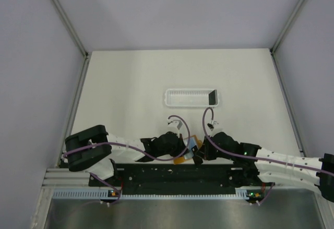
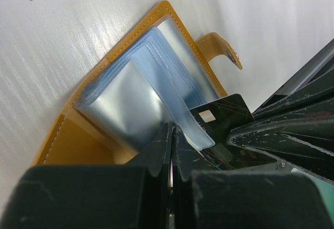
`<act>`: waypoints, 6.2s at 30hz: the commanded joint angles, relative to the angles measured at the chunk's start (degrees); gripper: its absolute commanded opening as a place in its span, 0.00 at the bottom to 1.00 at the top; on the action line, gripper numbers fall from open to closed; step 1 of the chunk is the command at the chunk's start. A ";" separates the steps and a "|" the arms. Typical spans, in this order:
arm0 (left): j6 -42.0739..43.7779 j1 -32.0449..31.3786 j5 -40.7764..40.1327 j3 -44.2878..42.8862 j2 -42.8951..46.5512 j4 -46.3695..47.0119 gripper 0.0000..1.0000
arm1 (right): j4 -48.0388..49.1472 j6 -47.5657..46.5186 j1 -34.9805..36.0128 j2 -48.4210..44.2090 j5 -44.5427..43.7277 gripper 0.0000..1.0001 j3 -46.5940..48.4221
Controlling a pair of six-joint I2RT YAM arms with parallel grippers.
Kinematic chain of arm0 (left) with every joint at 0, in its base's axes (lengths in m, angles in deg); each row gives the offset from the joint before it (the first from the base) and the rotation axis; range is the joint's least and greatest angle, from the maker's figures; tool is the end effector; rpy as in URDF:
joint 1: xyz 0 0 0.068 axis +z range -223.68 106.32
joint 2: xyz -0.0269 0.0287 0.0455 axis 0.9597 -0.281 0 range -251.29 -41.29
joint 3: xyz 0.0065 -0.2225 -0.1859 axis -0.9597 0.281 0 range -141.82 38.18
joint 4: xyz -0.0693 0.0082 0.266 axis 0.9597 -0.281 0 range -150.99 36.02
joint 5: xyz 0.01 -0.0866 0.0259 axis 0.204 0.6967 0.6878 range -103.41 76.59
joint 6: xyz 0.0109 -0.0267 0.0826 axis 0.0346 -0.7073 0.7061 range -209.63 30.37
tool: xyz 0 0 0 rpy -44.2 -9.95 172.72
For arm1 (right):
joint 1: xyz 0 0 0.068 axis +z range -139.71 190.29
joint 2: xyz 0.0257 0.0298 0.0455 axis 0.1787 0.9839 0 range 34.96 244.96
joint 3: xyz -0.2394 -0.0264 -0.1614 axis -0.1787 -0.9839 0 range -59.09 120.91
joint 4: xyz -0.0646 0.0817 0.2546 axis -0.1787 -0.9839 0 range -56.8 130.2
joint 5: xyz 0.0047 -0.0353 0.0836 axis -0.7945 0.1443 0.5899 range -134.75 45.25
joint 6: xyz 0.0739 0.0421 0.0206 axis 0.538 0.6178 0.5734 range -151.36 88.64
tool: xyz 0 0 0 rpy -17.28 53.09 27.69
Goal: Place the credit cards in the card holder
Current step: Open the card holder at the corner of the board.
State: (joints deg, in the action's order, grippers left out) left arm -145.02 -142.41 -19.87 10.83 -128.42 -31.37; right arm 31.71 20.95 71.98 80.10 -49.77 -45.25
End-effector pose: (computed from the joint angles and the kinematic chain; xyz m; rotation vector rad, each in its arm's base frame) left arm 0.1202 -0.2846 0.1097 0.2147 2.4226 -1.0028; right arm 0.0962 0.1644 0.1328 -0.1497 2.4412 0.9025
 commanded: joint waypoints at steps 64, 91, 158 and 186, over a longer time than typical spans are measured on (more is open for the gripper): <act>0.29 -0.26 -4.00 6.96 13.39 -16.46 0.00 | 20.44 0.60 -0.78 8.46 7.12 0.00 1.27; 0.11 -0.26 -3.83 8.02 11.90 -14.18 0.00 | 28.35 0.51 -0.87 14.97 11.78 0.00 3.38; 9.96 2.63 -10.51 -7.45 12.70 -10.22 0.00 | 18.34 -0.28 -0.17 22.88 3.17 0.00 6.37; 7.59 3.43 -5.75 -6.93 8.46 -19.44 0.00 | 16.84 -0.20 -0.17 22.44 1.50 0.00 6.37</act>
State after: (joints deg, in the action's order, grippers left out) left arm -136.26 -138.87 -24.18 1.19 -125.29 -46.17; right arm 49.26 21.22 71.72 103.64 -45.79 -38.47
